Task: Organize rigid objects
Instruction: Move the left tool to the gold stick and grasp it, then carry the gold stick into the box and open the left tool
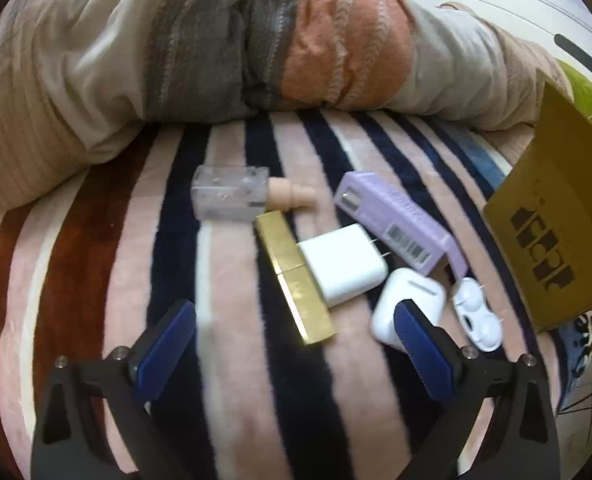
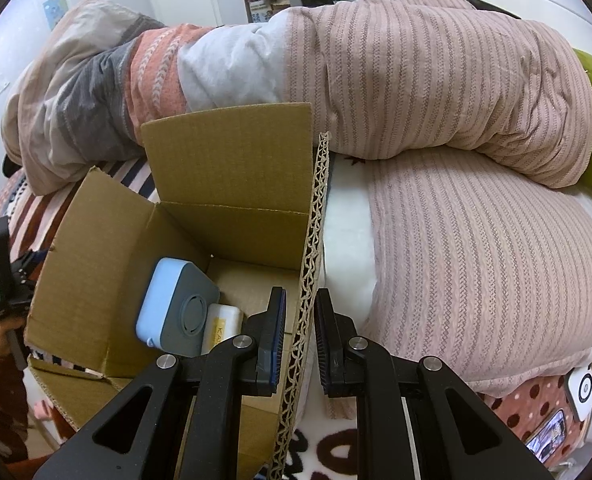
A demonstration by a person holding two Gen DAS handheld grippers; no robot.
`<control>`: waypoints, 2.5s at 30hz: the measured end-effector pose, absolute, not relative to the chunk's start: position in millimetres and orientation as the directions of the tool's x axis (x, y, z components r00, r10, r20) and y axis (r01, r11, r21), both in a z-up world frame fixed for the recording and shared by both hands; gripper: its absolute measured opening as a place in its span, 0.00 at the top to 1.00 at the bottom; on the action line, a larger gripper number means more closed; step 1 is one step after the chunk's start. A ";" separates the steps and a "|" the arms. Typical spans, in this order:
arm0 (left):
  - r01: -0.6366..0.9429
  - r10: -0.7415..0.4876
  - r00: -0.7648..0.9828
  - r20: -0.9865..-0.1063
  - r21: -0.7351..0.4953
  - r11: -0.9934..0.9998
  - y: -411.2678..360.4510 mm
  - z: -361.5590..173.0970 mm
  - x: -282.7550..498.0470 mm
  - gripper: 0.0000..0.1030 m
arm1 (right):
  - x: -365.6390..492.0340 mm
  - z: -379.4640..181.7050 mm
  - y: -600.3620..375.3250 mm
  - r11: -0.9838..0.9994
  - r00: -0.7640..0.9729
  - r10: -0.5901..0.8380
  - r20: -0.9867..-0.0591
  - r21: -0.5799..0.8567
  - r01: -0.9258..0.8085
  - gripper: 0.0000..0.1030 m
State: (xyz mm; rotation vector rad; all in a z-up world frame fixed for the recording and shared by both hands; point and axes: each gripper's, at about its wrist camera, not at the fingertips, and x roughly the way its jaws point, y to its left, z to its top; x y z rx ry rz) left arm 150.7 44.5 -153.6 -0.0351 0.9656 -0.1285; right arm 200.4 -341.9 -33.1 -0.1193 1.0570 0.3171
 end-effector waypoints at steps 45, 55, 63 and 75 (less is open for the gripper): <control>0.488 -0.400 0.682 -0.613 -0.026 0.872 -127.4 14.0 137.9 0.85 | 196.0 -31.2 -345.7 0.950 0.474 0.225 -0.851 0.085 -0.299 0.90; 0.545 -0.395 0.389 -0.832 -0.138 0.827 -212.0 -24.3 186.5 0.85 | 193.6 -31.1 -344.2 0.948 0.475 0.221 -0.852 0.073 -0.309 0.91; 0.548 -0.386 0.327 -0.863 -0.159 0.821 -220.4 -40.0 187.5 0.85 | 194.3 -32.1 -341.4 0.947 0.467 0.211 -0.859 0.061 -0.316 0.90; 0.530 -0.434 0.551 -0.713 -0.103 0.842 -145.0 12.7 147.4 0.21 | 193.1 -34.2 -343.1 0.950 0.465 0.202 -0.862 0.056 -0.308 0.89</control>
